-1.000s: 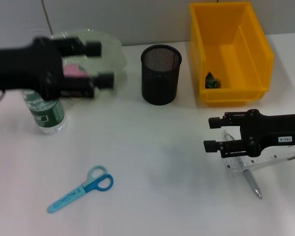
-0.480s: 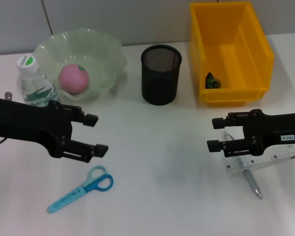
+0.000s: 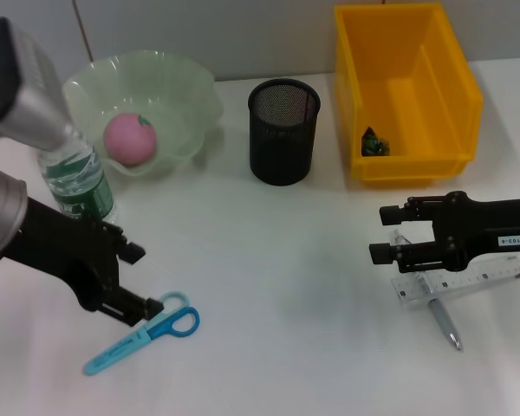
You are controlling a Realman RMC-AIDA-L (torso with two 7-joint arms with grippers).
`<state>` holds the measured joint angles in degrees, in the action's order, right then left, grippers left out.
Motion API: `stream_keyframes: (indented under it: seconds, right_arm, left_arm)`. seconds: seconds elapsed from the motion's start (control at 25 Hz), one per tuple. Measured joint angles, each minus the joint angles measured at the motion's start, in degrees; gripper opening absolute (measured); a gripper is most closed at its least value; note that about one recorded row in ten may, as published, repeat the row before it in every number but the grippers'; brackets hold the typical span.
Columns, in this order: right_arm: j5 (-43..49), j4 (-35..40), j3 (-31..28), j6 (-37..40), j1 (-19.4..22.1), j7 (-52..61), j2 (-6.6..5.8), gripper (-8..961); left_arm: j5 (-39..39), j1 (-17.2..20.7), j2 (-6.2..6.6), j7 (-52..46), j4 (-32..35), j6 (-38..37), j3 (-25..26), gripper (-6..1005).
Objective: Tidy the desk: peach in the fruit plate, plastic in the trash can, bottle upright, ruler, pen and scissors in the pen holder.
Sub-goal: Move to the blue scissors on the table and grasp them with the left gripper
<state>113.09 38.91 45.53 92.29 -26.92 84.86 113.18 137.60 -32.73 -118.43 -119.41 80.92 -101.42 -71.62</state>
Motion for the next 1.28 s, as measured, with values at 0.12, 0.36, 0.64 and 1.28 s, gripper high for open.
stream_keyframes:
  seconds: [0.12,0.36,0.64,1.28]
  right_arm:
    - [0.02,-0.22,-0.01,-0.22,0.04,0.03,-0.17,755]
    - [0.04,-0.32,-0.01,-0.36,0.12,0.1,-0.33,754]
    - [0.63,-0.32,0.27,-0.24,0.12,0.12,-0.39,754]
    - [3.8,0.05,0.59,0.03,-0.32,0.2,-0.05,754]
  left_arm:
    - [4.46,-0.53,-0.08,-6.1,2.72,-0.01,-6.59,742]
    - [9.53,-1.64,-0.2,-14.49,3.37,0.32,-13.88,735]
    - [10.48,-1.79,-0.33,-19.92,3.36,1.06,-19.59,726]
    - [11.23,-0.95,-0.3,-24.09,1.1,4.16,-25.08,707]
